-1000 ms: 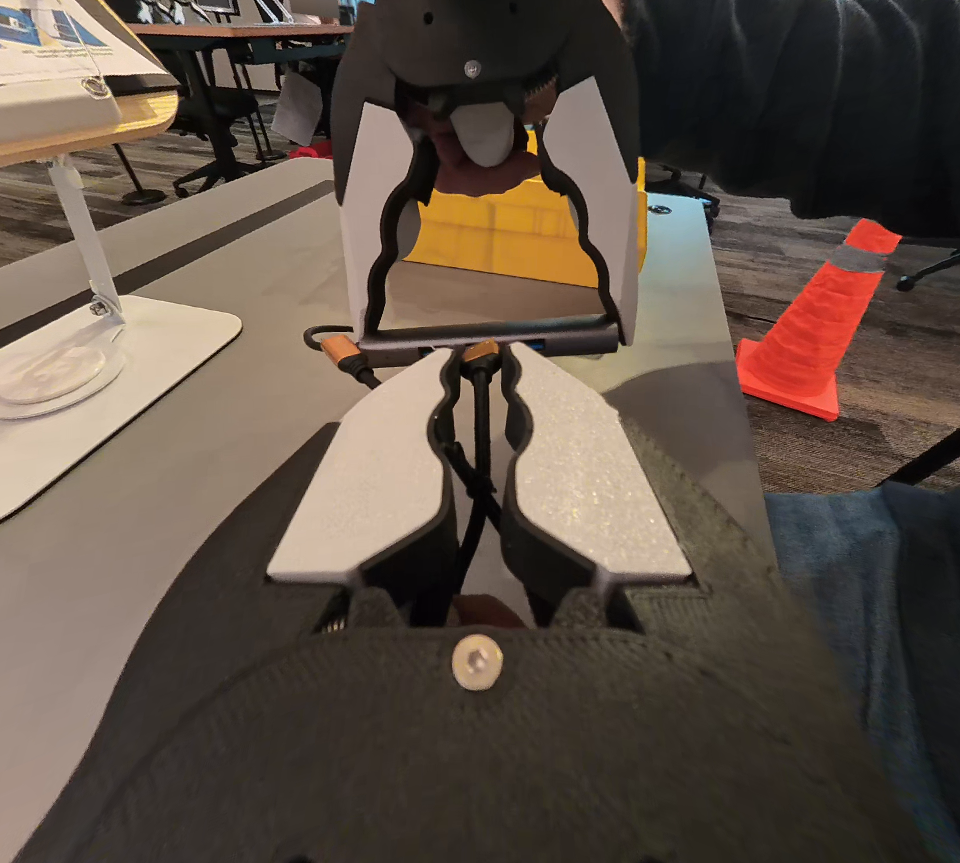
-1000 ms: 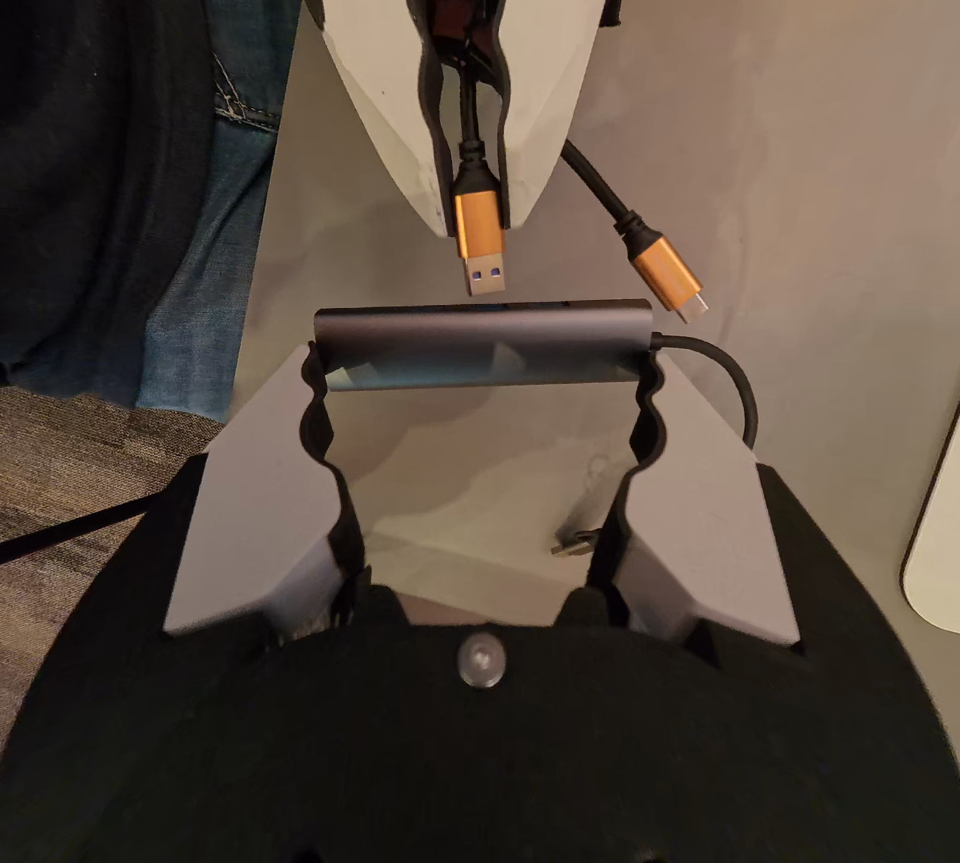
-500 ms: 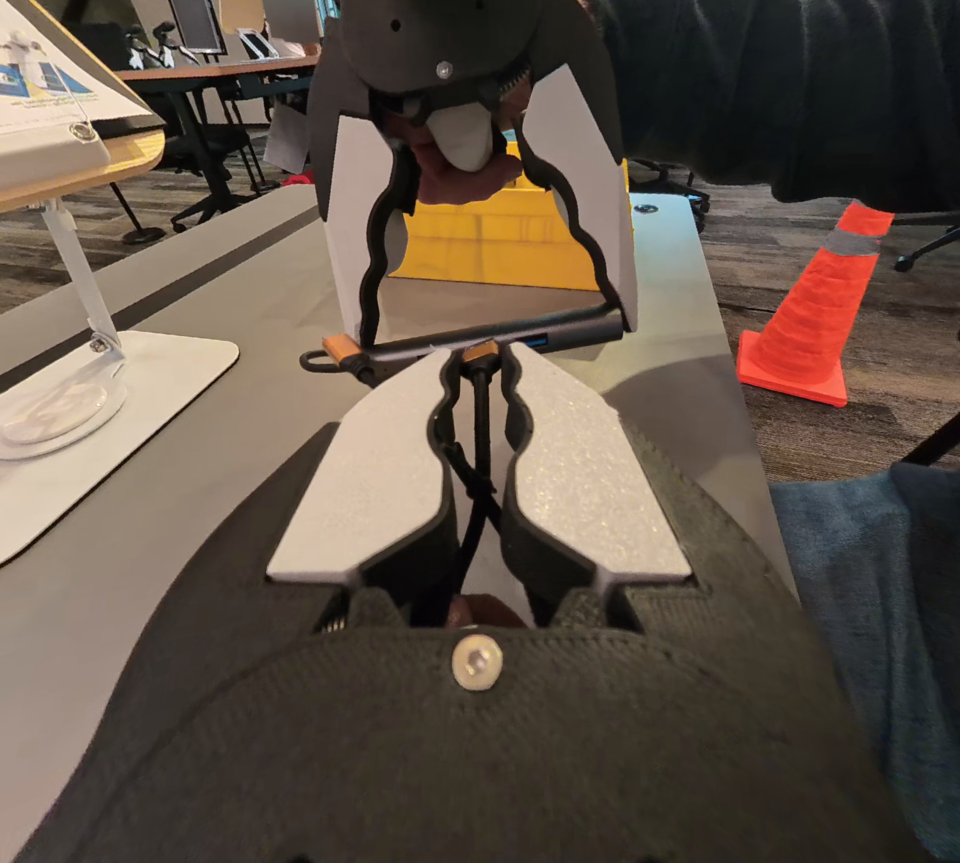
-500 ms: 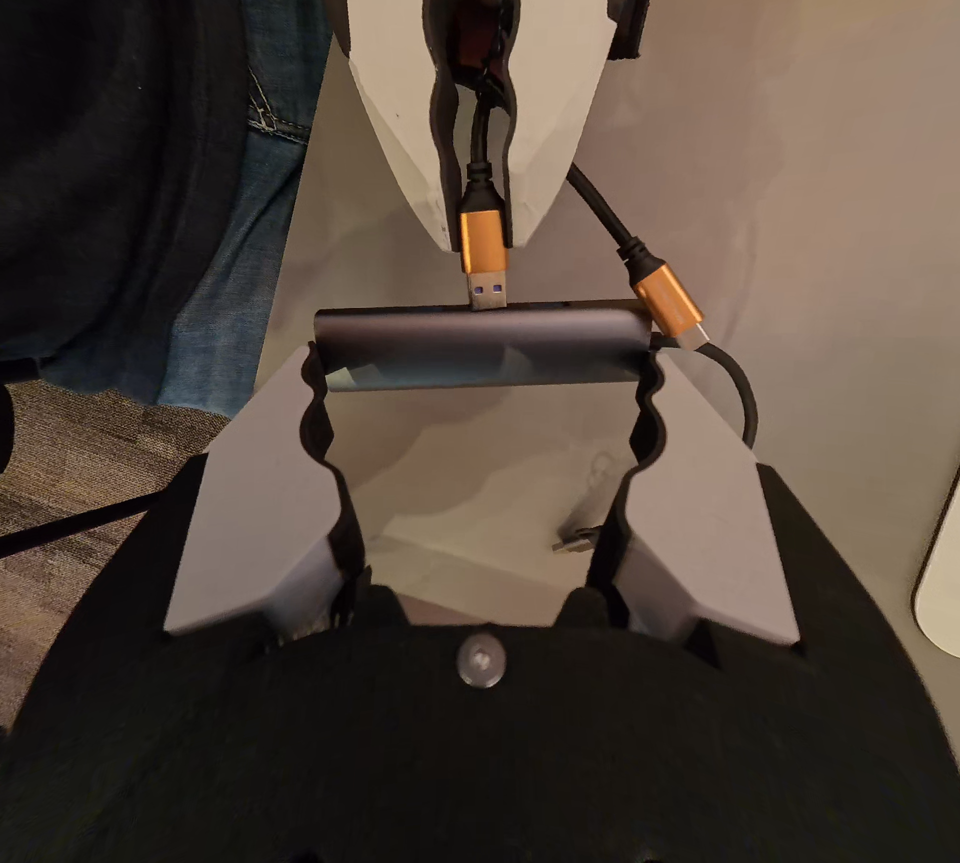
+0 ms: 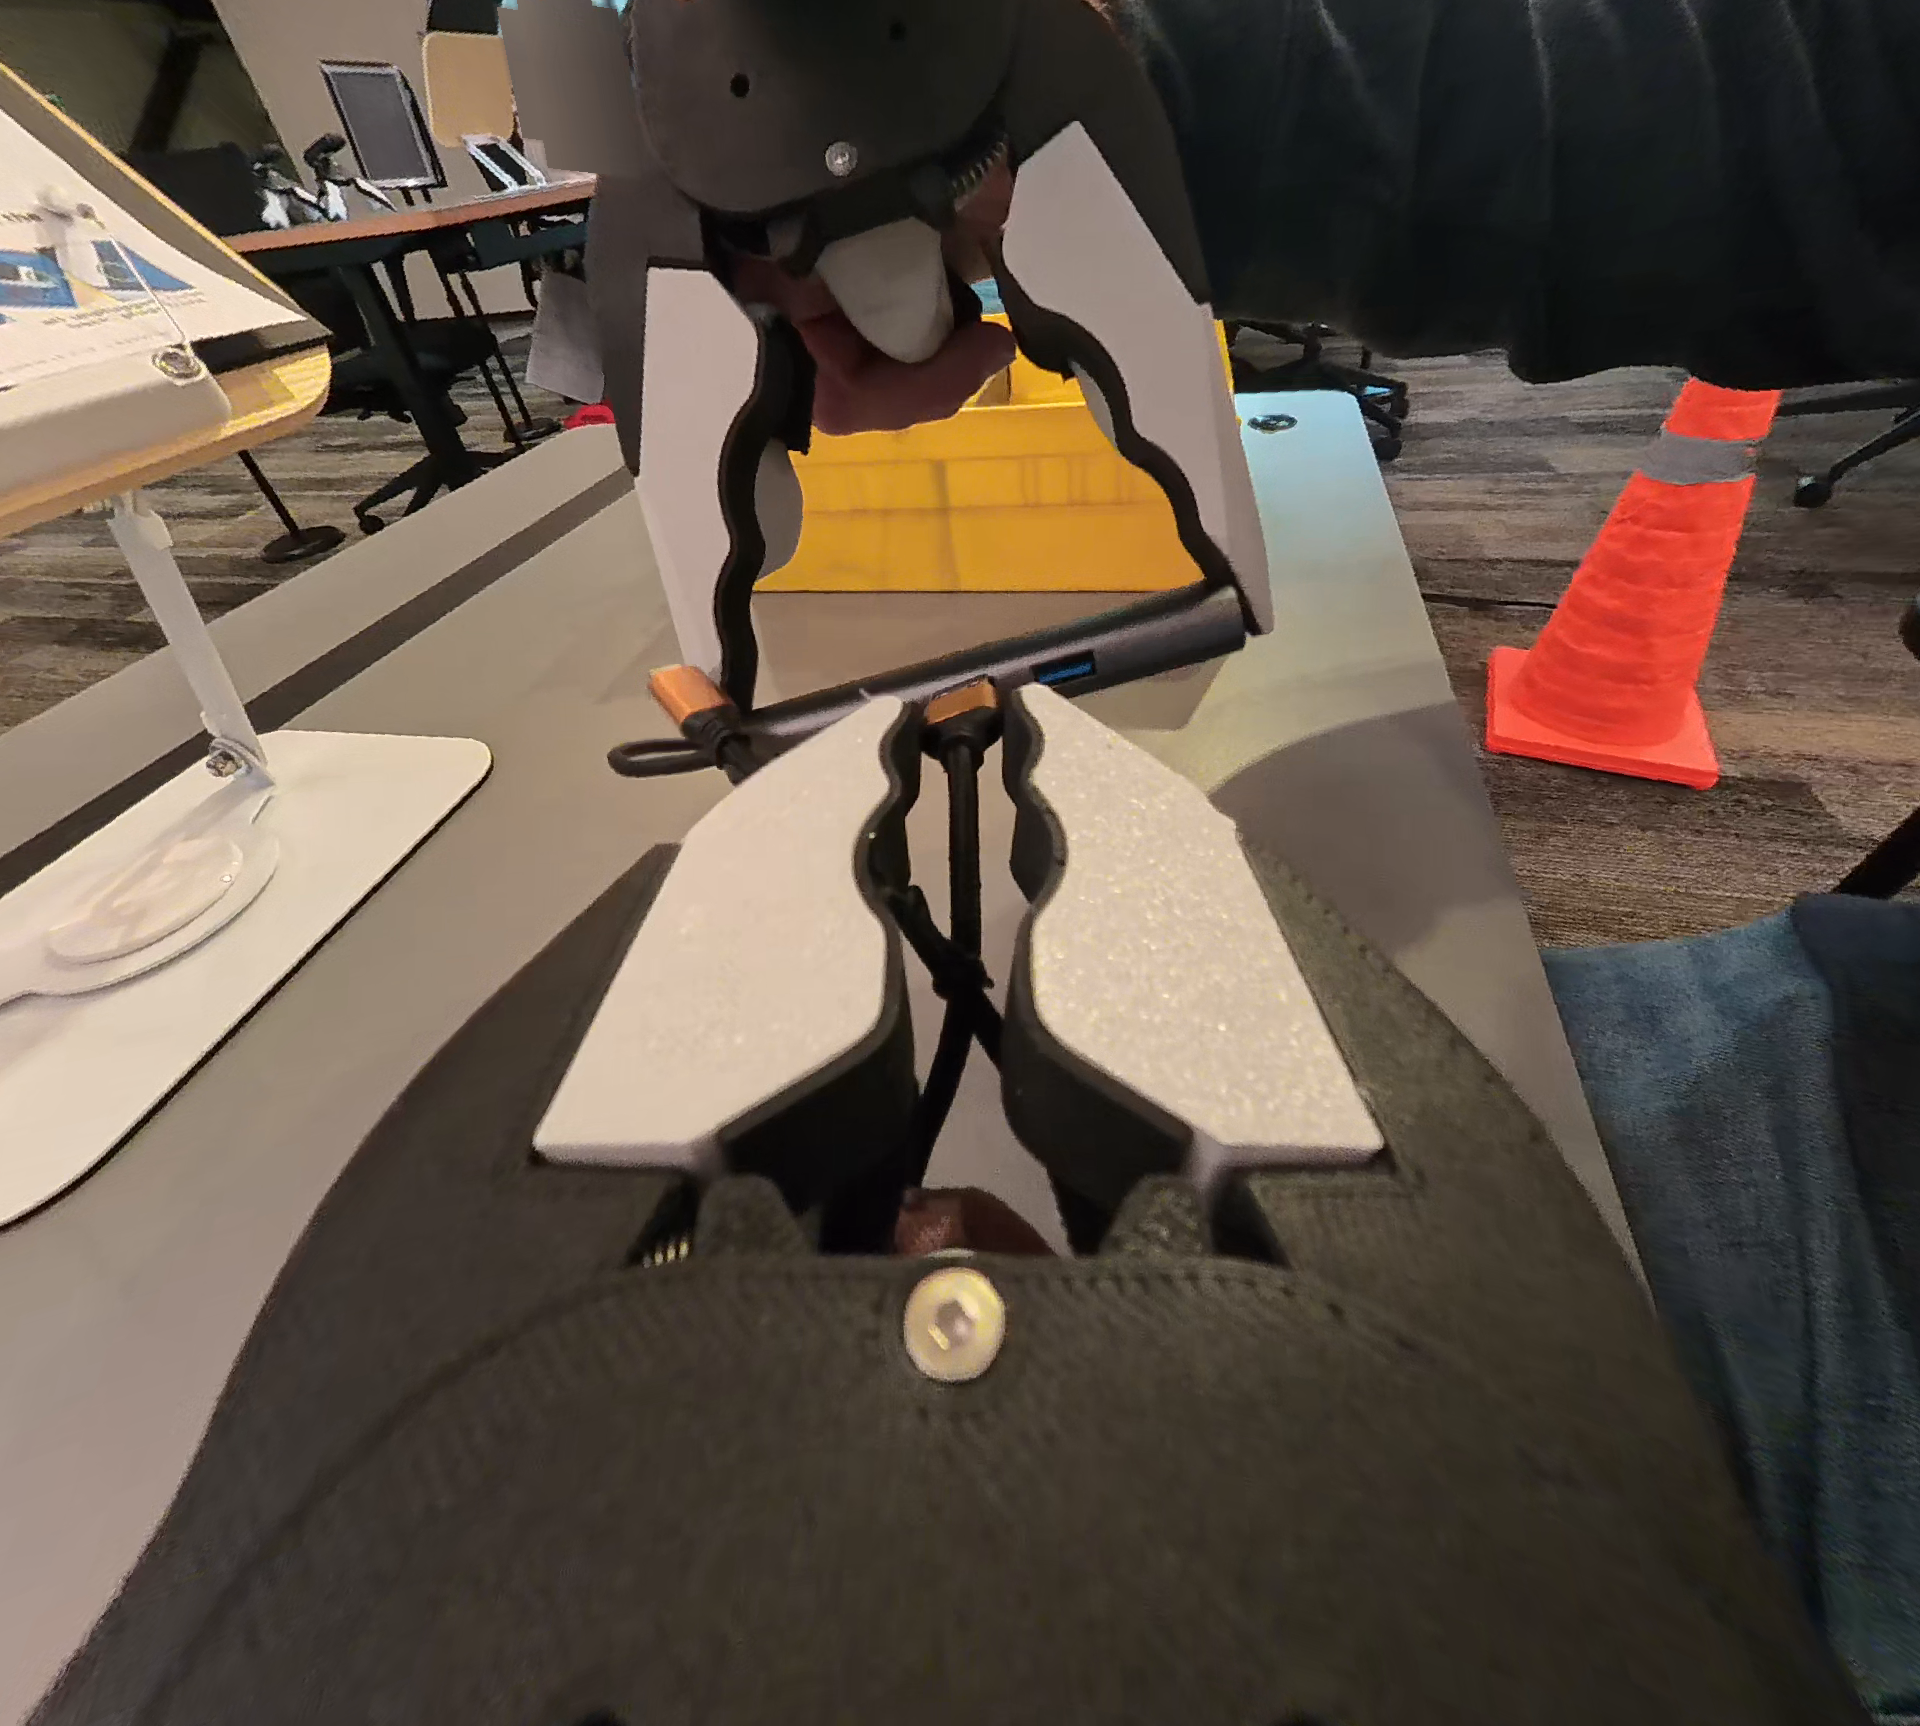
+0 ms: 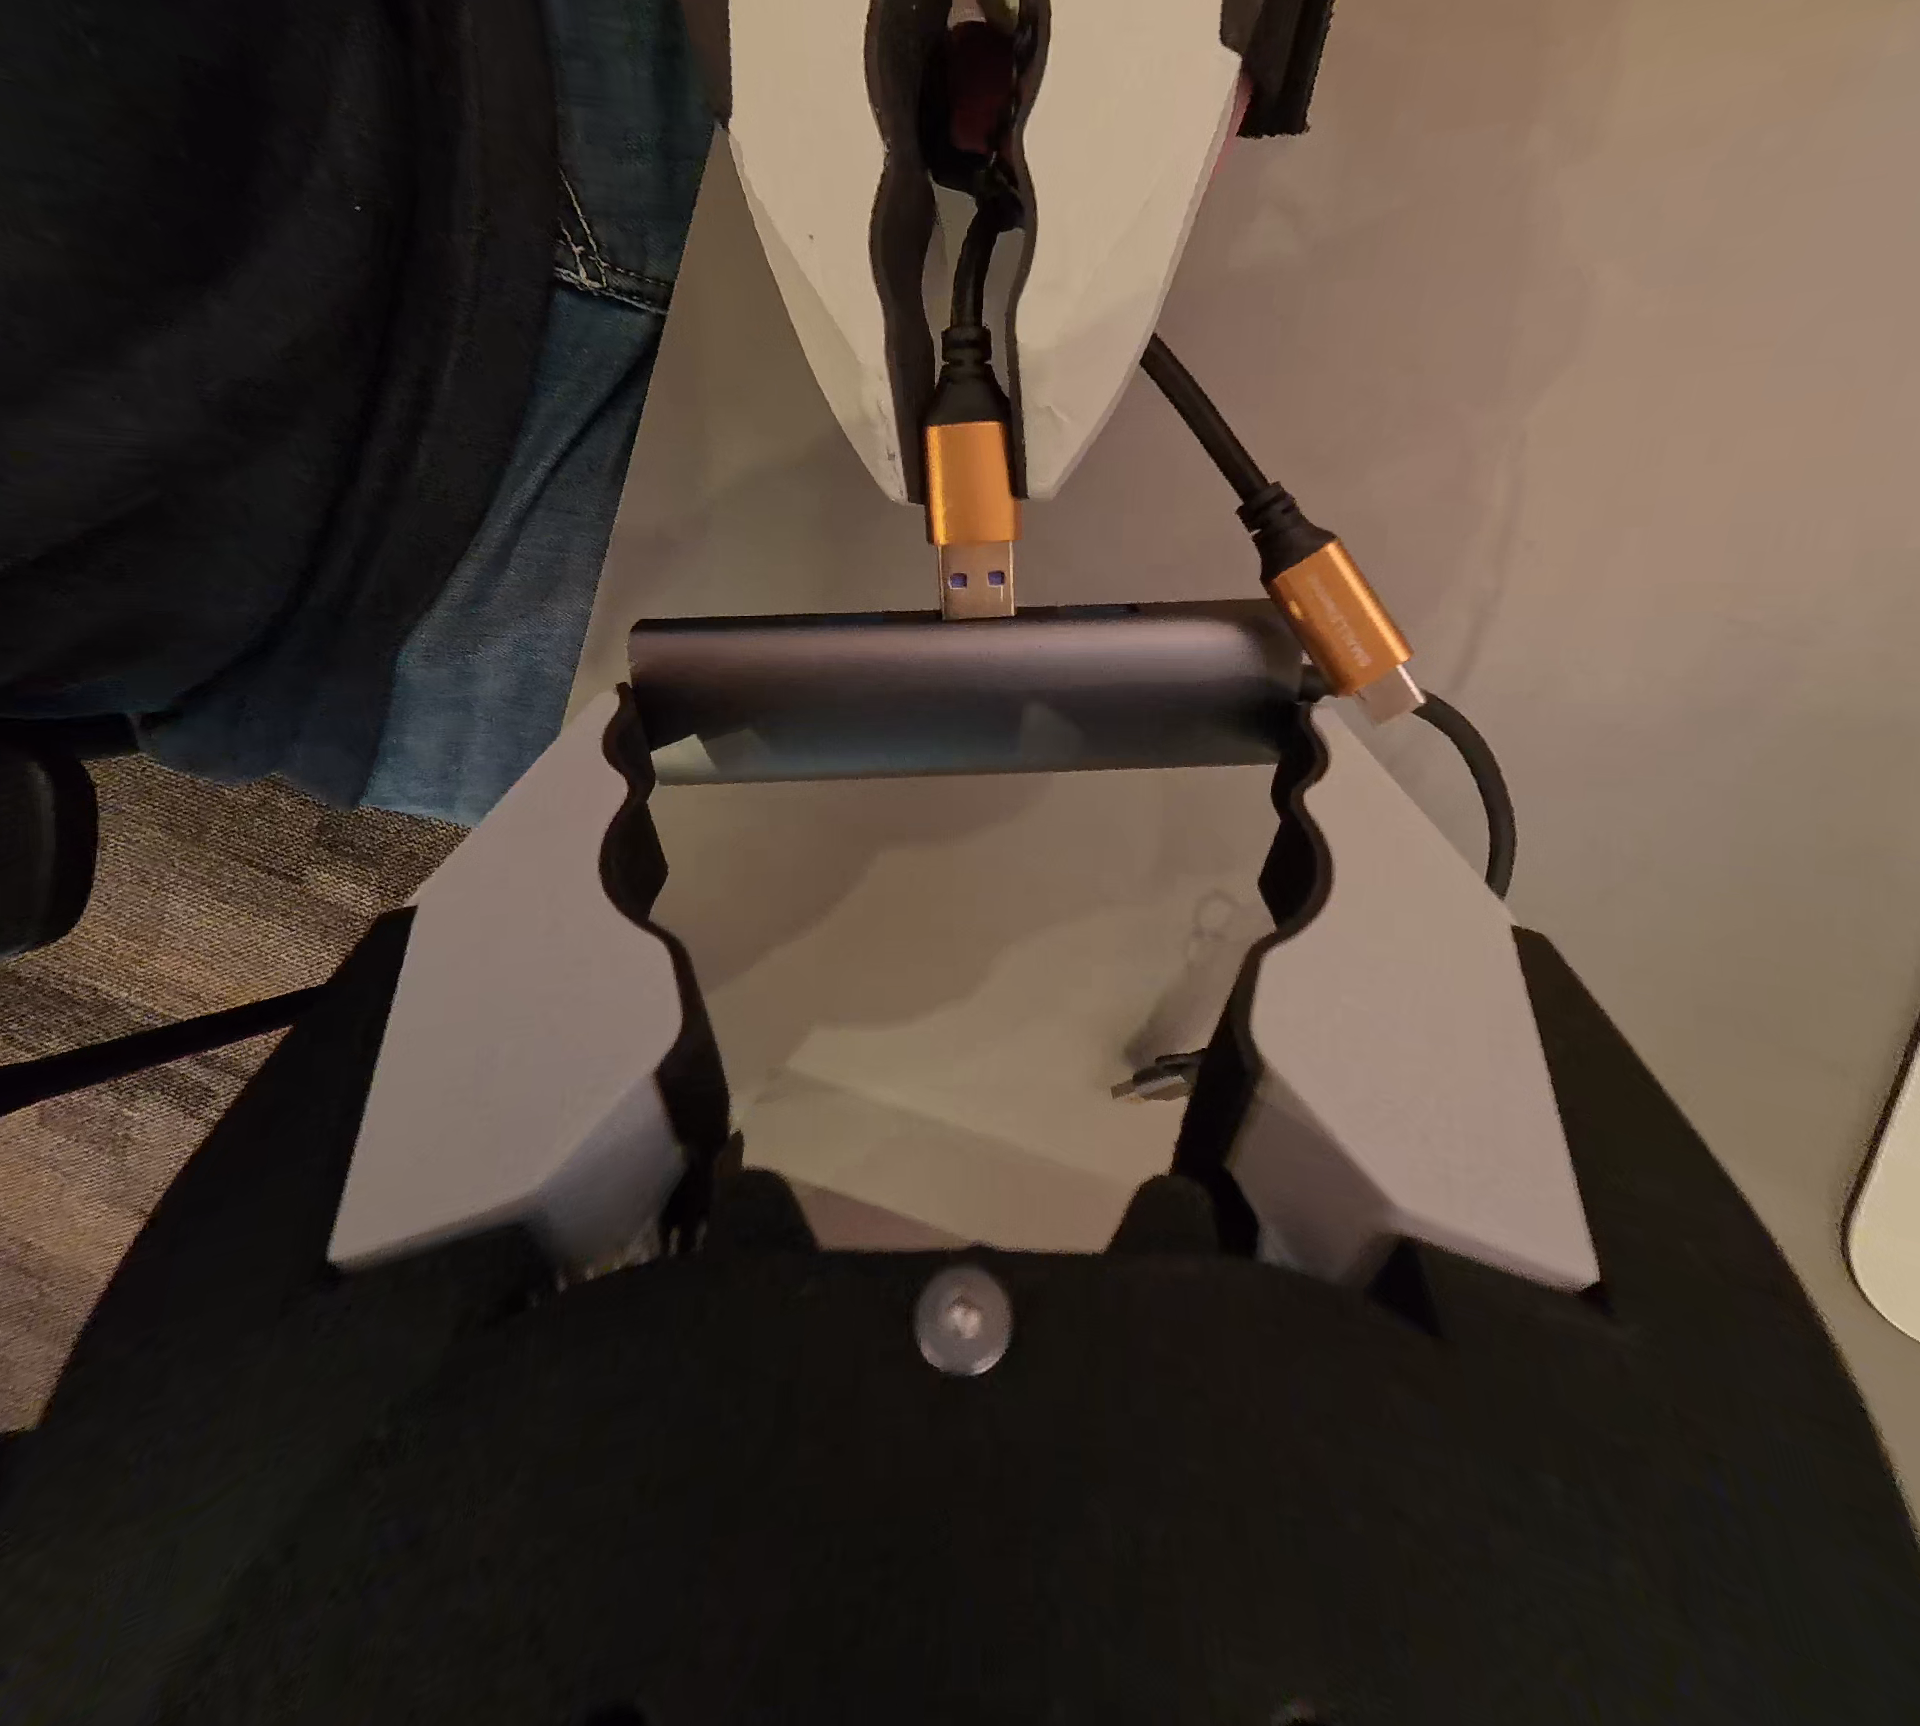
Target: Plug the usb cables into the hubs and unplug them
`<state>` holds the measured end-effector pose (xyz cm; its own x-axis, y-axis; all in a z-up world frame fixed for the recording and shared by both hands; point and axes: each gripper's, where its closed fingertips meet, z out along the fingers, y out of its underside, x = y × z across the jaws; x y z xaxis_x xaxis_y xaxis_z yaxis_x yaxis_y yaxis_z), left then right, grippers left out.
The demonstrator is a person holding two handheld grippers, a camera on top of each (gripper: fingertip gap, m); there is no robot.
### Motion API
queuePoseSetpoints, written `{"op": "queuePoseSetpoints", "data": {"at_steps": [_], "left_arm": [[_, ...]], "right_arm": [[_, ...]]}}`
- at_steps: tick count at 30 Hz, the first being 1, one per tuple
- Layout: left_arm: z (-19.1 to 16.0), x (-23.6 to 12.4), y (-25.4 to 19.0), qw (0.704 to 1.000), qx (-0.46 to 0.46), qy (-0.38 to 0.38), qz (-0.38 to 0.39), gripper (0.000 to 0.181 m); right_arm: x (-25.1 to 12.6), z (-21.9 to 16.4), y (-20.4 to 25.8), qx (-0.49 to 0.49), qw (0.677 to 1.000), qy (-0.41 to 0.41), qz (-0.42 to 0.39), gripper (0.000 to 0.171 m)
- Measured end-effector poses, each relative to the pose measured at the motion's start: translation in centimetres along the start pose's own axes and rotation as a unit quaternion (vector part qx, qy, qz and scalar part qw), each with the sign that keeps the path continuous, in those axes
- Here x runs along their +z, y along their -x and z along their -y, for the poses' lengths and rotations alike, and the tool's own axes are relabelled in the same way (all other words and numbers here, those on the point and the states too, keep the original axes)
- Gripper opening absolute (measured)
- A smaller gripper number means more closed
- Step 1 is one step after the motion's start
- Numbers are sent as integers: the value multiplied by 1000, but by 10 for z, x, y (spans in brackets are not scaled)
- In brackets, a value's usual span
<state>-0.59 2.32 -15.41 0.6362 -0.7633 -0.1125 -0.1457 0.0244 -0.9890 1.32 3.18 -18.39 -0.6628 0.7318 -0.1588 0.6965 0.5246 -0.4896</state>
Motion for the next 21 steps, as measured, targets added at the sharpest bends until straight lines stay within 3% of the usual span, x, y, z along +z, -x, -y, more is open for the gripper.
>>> {"op": "queuePoseSetpoints", "data": {"at_steps": [21], "left_arm": [[8, 1, 2, 1000, 13, -14, 15, 15]], "right_arm": [[-10, 7, -2, -16, 999, 2, -30, 117]]}}
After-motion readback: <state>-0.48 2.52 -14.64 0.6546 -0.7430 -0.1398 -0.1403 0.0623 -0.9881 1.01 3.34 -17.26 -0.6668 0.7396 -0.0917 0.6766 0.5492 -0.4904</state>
